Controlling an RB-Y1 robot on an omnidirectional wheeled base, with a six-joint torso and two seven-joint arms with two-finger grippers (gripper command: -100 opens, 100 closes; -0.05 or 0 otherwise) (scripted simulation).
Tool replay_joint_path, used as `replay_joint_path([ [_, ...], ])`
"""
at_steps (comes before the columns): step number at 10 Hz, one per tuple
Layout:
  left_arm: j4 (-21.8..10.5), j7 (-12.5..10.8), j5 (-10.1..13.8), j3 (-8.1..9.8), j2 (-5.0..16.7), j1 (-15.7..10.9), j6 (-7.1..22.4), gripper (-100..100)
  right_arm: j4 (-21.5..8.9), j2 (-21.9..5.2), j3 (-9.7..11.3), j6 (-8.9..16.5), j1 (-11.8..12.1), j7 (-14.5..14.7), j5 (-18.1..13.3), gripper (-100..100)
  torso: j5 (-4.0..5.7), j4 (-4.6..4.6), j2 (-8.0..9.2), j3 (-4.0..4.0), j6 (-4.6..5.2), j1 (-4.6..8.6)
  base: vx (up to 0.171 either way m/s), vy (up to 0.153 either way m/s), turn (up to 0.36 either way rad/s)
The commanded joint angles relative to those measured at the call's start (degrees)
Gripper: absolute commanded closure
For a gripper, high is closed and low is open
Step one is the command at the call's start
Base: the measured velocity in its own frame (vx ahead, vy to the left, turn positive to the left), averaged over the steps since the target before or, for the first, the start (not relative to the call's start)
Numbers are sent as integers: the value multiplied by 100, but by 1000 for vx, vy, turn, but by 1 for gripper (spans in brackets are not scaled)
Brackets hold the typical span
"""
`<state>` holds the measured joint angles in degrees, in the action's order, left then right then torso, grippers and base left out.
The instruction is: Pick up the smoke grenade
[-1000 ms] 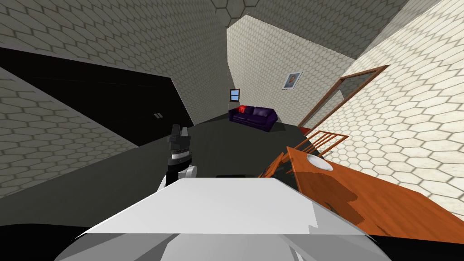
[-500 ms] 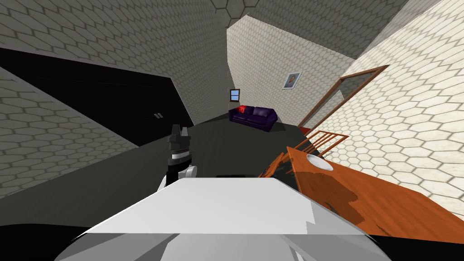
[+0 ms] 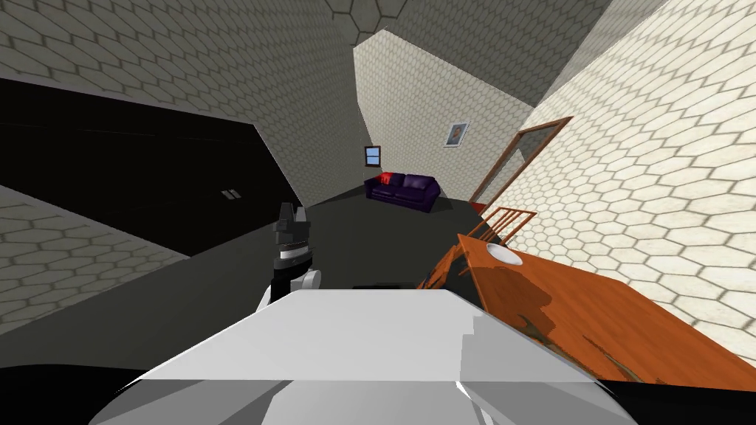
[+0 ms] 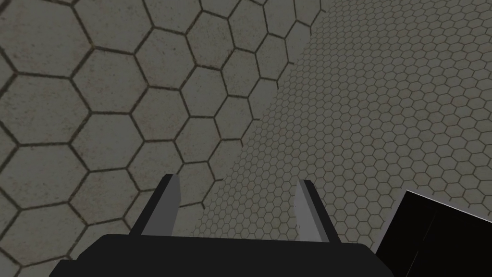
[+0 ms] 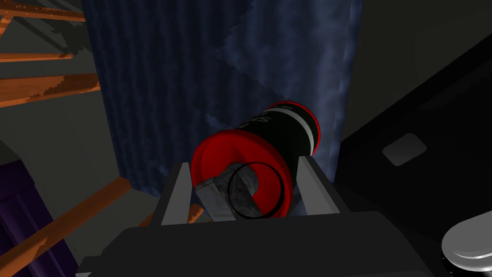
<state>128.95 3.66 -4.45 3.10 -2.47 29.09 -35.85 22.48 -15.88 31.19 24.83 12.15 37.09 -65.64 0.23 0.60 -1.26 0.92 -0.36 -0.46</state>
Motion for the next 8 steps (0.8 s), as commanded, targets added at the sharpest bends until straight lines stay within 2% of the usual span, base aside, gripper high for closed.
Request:
replay_joint_path([
  [1,0,0,0,0,0,0,0,0,91,-123,-152,-214,28,182,-269,100,0,0,0,0,0,0,107,37,-424],
  [2,0,0,0,0,0,1,0,0,91,-123,-152,-214,28,182,-269,100,-2,3,-9,5,6,-4,72,44,-162],
  [4,0,0,0,0,0,0,0,0,382,-307,-407,-449,141,558,-526,100,-3,1,-6,3,1,-8,95,67,-302],
  [5,0,0,0,0,0,0,0,0,382,-307,-407,-449,141,588,-526,100,-6,0,-12,6,2,-22,71,60,-146],
  [7,0,0,0,0,0,0,0,0,672,-491,-663,-684,255,960,-782,100,-9,0,-3,2,-1,-10,85,51,-309],
  [8,0,0,0,0,0,0,0,0,672,-491,-663,-684,255,870,-782,100,-11,2,-9,5,0,-16,64,58,-127],
])
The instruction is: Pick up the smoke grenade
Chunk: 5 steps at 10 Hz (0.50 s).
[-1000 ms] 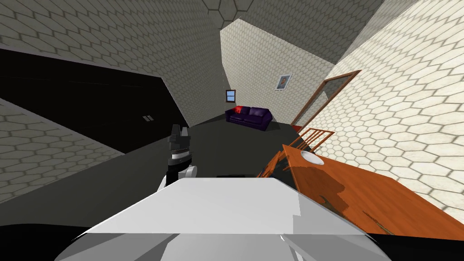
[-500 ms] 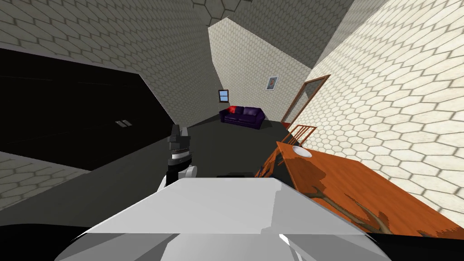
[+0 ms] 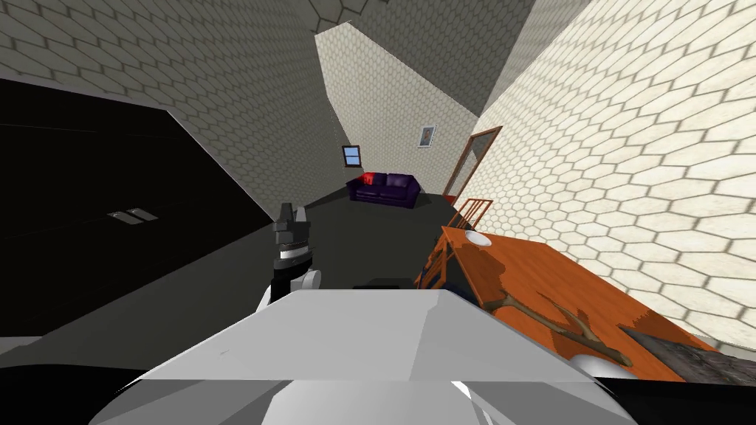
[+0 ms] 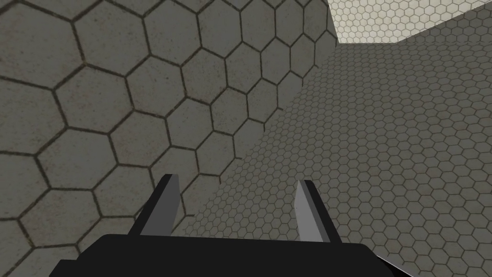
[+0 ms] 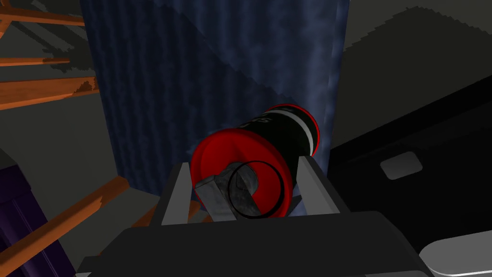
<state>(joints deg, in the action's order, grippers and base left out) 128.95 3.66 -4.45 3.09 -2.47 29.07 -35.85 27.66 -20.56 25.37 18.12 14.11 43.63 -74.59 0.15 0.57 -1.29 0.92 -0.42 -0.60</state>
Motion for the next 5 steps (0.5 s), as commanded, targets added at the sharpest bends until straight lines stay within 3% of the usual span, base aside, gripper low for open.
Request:
replay_joint_path([
  [1,0,0,0,0,0,0,0,0,155,-23,-81,-13,59,286,113,100,0,0,0,0,0,0,20,24,17],
  [2,0,0,0,0,0,-1,0,0,155,-23,-81,-13,59,340,113,100,0,-2,12,-7,-4,11,0,-1,19],
  [3,0,0,0,0,0,-1,0,0,300,-115,-209,-130,115,530,-15,100,0,-3,20,-11,-4,20,33,30,-196],
  [4,0,0,0,1,0,0,0,0,445,-208,-337,-248,172,742,-143,100,-4,0,17,-9,2,8,79,48,-463],
  [5,0,0,0,1,0,1,0,0,445,-208,-337,-248,172,746,-143,100,-10,3,8,-3,10,-2,70,60,-197],
])
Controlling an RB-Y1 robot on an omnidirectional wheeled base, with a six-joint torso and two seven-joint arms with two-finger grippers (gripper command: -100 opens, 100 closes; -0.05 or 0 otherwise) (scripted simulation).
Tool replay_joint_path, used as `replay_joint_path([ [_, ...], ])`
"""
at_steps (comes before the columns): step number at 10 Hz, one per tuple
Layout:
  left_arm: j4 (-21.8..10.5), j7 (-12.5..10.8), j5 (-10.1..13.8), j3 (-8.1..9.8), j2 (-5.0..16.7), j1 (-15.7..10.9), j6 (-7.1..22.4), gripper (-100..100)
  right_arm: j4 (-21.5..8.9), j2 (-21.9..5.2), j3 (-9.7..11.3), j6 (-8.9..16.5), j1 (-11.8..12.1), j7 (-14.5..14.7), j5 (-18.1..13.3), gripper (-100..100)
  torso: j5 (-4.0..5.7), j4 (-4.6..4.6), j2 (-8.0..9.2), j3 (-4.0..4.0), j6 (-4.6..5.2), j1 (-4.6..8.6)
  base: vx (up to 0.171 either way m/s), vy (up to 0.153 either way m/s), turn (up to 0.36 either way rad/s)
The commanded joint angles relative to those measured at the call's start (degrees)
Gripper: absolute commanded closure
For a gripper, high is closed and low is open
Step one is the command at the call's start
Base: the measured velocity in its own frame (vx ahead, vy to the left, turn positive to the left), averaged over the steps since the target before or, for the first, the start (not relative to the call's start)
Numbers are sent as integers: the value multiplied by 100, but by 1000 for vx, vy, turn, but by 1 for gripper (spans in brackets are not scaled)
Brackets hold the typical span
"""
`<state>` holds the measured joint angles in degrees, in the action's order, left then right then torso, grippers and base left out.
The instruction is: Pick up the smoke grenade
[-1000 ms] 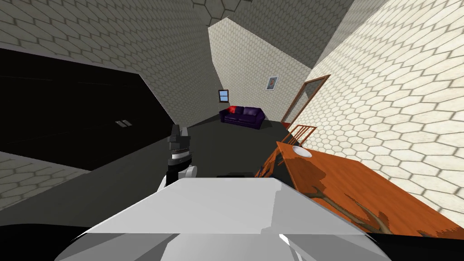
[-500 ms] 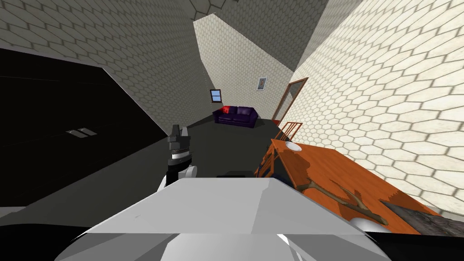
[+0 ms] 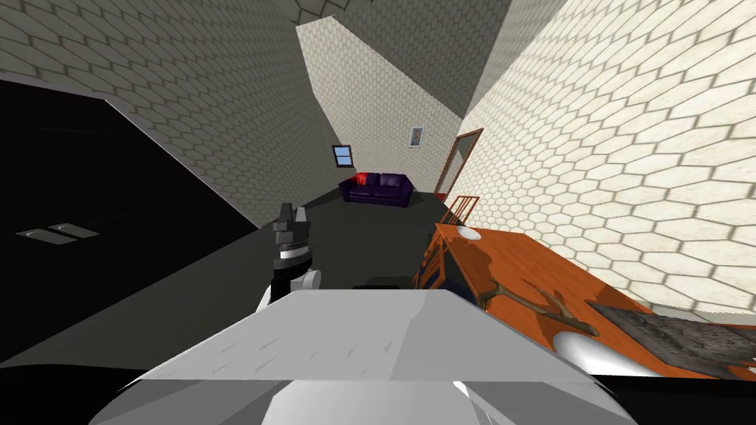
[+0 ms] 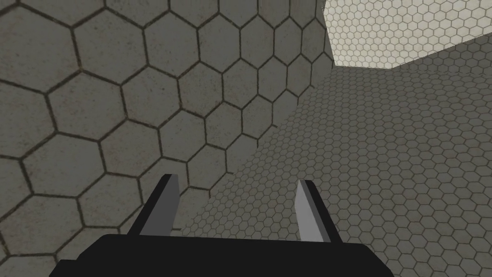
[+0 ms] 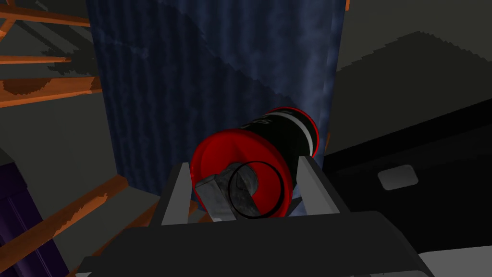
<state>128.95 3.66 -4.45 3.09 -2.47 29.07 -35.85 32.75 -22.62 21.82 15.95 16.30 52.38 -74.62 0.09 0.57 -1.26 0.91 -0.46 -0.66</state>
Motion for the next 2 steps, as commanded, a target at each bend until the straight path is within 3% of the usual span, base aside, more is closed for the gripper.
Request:
replay_joint_path([
  [1,0,0,0,0,0,0,0,0,0,0,0,0,0,0,0,100,0,0,0,0,0,0,25,29,-10],
  [2,0,0,0,0,0,-1,0,0,-2,-1,-3,-9,-2,8,-8,0,1,-1,8,-4,-1,10,5,6,2],
])
